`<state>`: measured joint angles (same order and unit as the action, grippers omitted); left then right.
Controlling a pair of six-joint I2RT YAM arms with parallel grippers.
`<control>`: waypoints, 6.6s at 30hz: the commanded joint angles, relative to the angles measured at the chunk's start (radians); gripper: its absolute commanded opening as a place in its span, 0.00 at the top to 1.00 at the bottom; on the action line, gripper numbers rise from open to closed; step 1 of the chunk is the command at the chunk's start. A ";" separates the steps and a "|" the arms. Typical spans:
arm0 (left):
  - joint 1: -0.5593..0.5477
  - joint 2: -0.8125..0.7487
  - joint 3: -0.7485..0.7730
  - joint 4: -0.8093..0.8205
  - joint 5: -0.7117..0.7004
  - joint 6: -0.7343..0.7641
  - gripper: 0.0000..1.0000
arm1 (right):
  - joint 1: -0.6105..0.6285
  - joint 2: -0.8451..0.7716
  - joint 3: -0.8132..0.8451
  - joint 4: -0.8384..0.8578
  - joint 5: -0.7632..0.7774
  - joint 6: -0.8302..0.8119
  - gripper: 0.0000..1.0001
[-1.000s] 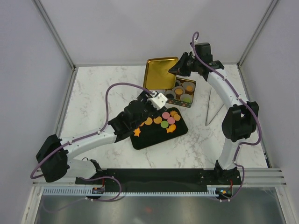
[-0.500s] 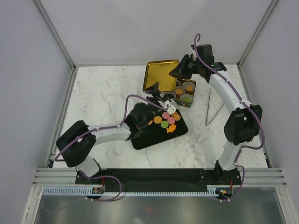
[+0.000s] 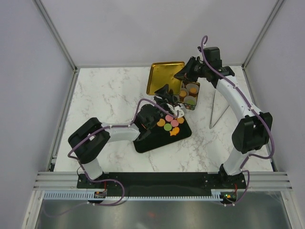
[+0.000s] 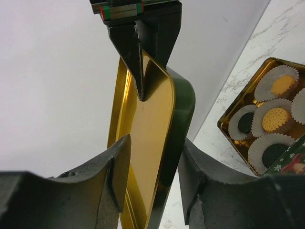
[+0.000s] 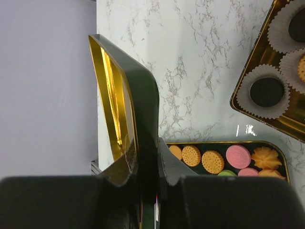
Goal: Pack the cookies
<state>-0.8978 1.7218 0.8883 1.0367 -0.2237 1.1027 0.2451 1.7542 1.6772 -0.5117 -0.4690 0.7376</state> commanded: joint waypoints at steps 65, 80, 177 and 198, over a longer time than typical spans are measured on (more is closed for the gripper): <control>0.451 0.792 1.310 -0.517 1.339 -2.388 0.98 | -0.095 -0.134 -0.435 0.453 0.371 -0.211 0.02; 0.458 1.047 1.555 -0.497 1.245 -2.511 0.96 | -0.102 -0.012 -0.490 0.542 0.372 -0.191 0.02; 0.649 0.785 0.925 -0.251 1.233 -2.430 0.35 | -0.069 0.248 -0.356 0.513 0.308 -0.118 0.12; 0.594 0.590 0.655 -0.526 0.939 -2.138 0.38 | -0.055 0.332 -0.228 0.426 0.334 -0.066 0.14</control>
<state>-0.2787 2.3718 1.5639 0.5583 0.7933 -1.1255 0.1795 2.0594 1.4101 -0.0624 -0.1558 0.6842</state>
